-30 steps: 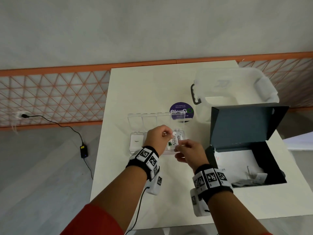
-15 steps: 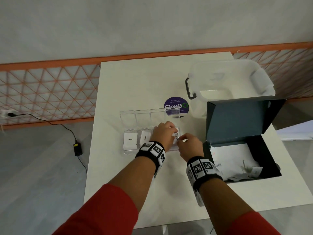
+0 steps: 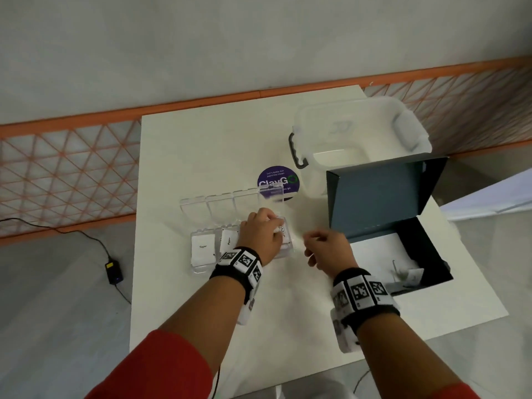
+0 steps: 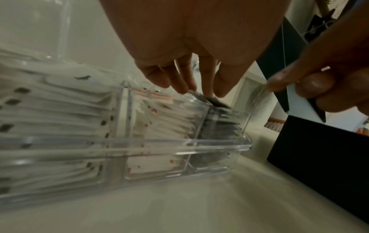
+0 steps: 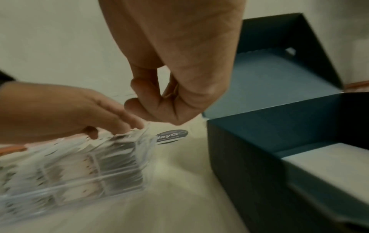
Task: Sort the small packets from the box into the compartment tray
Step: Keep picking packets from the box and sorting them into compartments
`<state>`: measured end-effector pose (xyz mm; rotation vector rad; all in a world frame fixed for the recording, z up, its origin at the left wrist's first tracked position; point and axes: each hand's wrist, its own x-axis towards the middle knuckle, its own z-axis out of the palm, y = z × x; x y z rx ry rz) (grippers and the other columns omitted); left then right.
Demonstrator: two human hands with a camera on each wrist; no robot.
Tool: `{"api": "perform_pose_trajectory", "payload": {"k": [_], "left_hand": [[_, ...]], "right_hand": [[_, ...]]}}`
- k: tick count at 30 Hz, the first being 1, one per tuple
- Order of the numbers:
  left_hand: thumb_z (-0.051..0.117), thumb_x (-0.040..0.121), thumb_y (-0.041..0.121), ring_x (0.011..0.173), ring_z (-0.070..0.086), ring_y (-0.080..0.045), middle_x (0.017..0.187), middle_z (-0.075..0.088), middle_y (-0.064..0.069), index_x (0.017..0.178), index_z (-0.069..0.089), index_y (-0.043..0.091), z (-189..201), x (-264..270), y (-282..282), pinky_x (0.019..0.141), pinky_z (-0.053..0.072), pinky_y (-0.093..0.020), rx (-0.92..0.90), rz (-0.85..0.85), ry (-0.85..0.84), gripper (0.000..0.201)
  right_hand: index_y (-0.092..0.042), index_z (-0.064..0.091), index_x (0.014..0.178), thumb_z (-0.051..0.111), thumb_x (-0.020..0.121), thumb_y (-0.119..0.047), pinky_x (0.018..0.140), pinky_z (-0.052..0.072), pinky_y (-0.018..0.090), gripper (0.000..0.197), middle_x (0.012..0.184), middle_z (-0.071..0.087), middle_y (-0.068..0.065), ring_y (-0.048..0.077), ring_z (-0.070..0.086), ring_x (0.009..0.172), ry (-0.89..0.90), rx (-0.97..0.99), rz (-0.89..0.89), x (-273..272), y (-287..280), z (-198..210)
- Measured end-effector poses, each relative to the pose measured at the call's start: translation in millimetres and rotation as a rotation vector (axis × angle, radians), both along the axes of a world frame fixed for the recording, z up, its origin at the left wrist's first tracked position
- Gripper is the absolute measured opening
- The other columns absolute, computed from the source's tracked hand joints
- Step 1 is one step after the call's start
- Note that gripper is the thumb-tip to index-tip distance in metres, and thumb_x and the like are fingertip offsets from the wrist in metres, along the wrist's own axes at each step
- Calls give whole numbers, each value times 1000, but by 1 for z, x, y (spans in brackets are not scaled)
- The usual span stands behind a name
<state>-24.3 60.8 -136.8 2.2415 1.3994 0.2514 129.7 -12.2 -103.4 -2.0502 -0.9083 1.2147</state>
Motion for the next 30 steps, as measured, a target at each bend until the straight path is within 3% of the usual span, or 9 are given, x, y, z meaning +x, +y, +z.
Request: {"api": "perform_pose_trajectory", "payload": {"k": [3,6,10,13,15,18,21,25,30], "left_hand": [[59,88,24,110,48,-22,128,49,1,126,60,23,4,-6,-1,96,38,-38,-10,22,-73,38],[66,84,21,106,53,-23,123,52,-2,120,63,18,12,-12,-8,93,40,-39,63,22,-128,37],[68,78,15,90,59,-26,105,60,-6,103,69,11,18,-13,-34,81,47,-39,210,-230,-149,25],[59,87,29,101,57,-24,110,60,-3,114,66,16,9,-2,-59,89,43,-38,46,-390,5,31],[53,91,41,117,47,-21,129,51,0,129,56,22,-2,11,-76,100,34,-38,-118,-429,177,43],[55,88,51,141,19,-24,155,21,1,146,34,30,-16,34,-95,113,20,-46,-317,-394,403,64],[62,82,54,146,-5,-29,160,-5,3,150,20,35,-23,57,-105,114,11,-59,-400,-302,505,81],[67,80,49,145,-5,-34,159,-10,2,150,15,35,-25,75,-110,109,27,-58,-399,-221,586,88],[72,78,39,140,9,-35,157,4,-3,147,23,29,-17,87,-106,102,41,-45,-375,-191,609,85]], "right_hand": [[-13,66,85,56,95,-7,41,43,19,16,66,64,8,14,57,45,27,9,-61,23,-5,10],[-9,66,84,56,94,-5,44,45,21,15,68,65,12,21,58,53,45,-1,-62,47,-7,21],[-8,66,88,60,94,-6,48,47,22,9,71,65,9,20,61,55,88,-124,-43,89,-4,28],[-7,63,93,58,96,-7,52,51,24,6,78,67,9,20,65,60,80,-219,-13,118,-1,27],[-6,61,93,57,96,-8,58,52,27,5,83,68,10,21,64,63,56,-292,52,131,0,24],[-4,61,102,58,95,-5,69,54,34,8,97,67,15,26,64,74,-39,-403,215,142,-1,15],[5,61,119,57,97,-5,89,53,41,25,118,65,21,33,65,95,-125,-513,387,147,-2,7],[3,66,116,64,92,-10,93,53,45,27,119,68,22,31,65,93,-191,-547,476,155,0,2],[-4,66,112,64,89,-16,93,54,41,26,124,66,17,34,65,109,-434,-477,600,178,11,3]]}}
